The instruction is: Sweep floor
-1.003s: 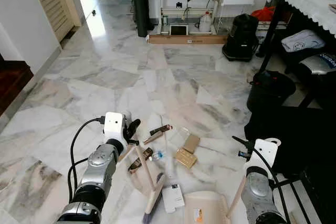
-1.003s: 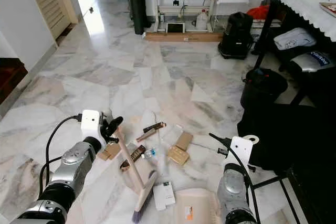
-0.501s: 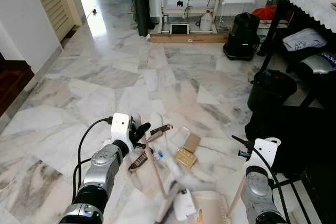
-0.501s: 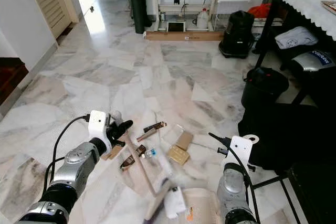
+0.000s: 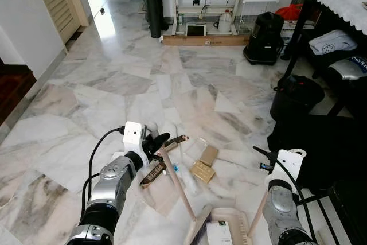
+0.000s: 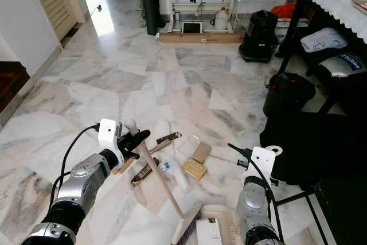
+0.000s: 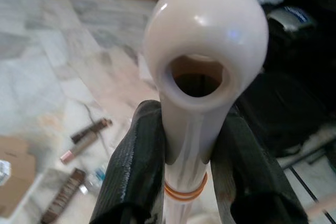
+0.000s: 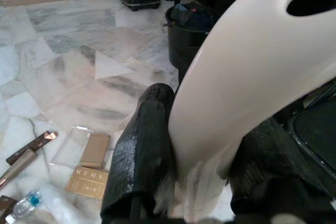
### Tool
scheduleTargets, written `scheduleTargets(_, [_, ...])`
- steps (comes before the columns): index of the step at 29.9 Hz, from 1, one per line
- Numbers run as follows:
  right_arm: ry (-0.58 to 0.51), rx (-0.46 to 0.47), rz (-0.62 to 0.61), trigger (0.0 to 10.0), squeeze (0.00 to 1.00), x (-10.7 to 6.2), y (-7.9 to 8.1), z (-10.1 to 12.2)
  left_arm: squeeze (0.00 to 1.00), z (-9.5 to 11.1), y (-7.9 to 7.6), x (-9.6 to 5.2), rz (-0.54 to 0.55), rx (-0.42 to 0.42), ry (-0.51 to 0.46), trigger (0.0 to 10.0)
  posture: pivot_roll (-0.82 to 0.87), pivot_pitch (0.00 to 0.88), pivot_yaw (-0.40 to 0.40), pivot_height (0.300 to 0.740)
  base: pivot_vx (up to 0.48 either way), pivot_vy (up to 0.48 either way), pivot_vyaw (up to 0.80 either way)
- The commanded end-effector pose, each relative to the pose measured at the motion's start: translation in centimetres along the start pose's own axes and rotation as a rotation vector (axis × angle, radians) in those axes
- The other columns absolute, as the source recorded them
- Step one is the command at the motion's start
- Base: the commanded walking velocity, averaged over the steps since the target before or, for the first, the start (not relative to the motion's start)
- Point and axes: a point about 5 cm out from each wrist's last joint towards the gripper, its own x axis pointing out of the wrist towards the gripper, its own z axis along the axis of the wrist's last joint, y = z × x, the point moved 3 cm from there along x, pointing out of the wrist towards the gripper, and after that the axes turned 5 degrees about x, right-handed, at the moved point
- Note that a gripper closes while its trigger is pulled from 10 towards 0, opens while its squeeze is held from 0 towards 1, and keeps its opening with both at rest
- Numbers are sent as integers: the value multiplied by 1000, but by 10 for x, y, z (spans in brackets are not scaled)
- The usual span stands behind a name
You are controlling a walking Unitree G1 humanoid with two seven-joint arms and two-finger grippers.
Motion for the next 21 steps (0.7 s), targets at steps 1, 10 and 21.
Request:
scheduleTargets(1, [37,20,4,10000,0,0,3,-4,0,28,8,-2,47,32,-125,10000,-15,0,22,740,0,0,0])
scheduleTargets(10, [24,40,13,10000,0,3,3,2,0,55,7,-6,79,139,-229,10000,-10,0,19,740,0,0,0])
scheduleTargets(21, [-44,131,10,10000,0,6,-3,15,0,65,16,-10,242,250,-285,10000,-38,0,17,740,0,0,0])
